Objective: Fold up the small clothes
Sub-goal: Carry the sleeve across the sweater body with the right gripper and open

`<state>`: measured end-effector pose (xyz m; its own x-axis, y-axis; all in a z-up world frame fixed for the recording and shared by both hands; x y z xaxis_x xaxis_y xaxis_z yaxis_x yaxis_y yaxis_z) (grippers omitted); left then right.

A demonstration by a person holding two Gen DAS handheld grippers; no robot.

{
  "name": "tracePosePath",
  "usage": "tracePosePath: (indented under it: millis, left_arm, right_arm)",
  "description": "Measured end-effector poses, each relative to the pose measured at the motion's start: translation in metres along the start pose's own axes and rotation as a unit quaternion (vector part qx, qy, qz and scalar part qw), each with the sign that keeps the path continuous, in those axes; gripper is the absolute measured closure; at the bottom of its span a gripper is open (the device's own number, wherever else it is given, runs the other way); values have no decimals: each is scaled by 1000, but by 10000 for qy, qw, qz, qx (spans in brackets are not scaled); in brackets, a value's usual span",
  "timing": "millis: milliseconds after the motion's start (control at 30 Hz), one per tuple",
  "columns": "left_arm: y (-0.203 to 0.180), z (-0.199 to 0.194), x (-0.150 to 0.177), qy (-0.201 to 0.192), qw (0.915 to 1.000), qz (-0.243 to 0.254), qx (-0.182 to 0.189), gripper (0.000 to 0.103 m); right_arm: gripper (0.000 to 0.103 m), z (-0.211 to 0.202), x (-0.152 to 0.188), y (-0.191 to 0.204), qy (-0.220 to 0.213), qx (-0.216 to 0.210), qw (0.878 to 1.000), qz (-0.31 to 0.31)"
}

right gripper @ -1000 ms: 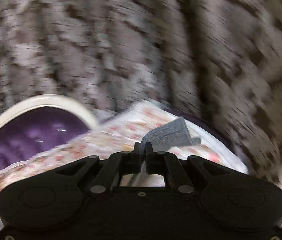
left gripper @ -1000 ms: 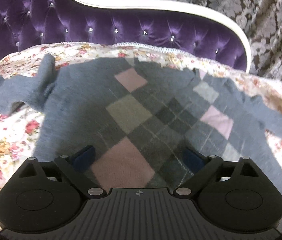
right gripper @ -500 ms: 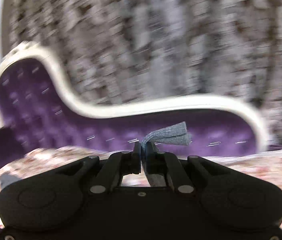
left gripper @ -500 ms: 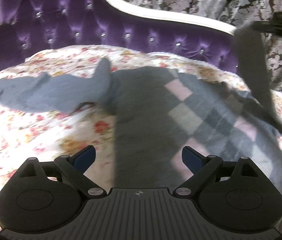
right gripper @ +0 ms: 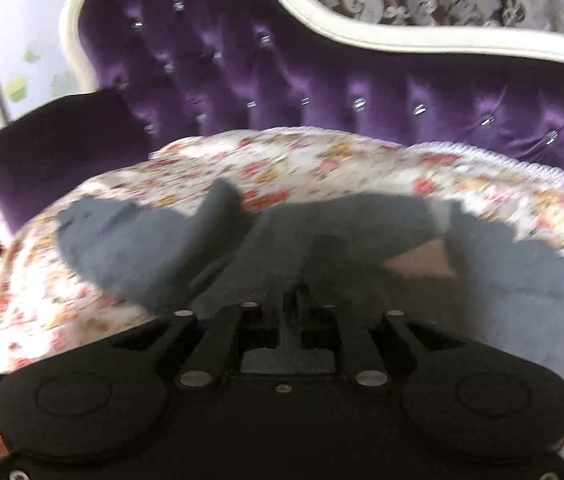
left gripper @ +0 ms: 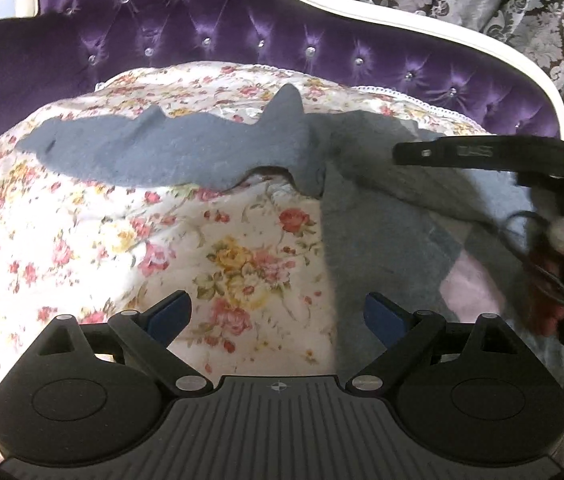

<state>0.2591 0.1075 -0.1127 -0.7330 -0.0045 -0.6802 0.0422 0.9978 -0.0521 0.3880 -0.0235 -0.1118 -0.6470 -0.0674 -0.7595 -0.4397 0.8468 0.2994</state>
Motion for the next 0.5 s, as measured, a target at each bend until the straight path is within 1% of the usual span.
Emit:
tracePosePath:
  millis: [33,100,200,333,400,500]
  left_arm:
    - [-2,0,-4,-38,10000,53,-1,9]
    - [-9,1,-13,-119,9998,140,26,9]
    - [-21,6,-28,-237,9993,253,111,9]
    - [-46,19,-50,-366,9979,493,188,9]
    - [-61,28,-62,-445,9966,659,212,9]
    - [-83,44,-77,-552,9938,937,213,11]
  right_arm:
    - [56,-10,0,-2,-114,-1,9999,-15]
    - [48,-33,-2,-11,-363,37,9993,27]
    - [48,-64,-3,-40,-558,135,9979,293]
    - [48,-108,4,-97,-764,670,9929,617]
    - [48,-129,10,-127,-854,1004,9881,796]
    - [48,-156,21,-173,-968,1390,9778,1236]
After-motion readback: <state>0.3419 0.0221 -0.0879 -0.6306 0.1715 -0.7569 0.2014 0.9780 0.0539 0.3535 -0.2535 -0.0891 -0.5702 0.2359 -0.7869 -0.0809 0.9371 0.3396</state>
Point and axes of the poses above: each gripper's, at about its wrist camera, not at the fingertips, and z roughly the way its jaws point, y to its left, x to its underside, the point moved 8 cm from there along z, roughly the way its jaws point, and after that the axes turned 5 degrees about z, right-handed, at the moved point
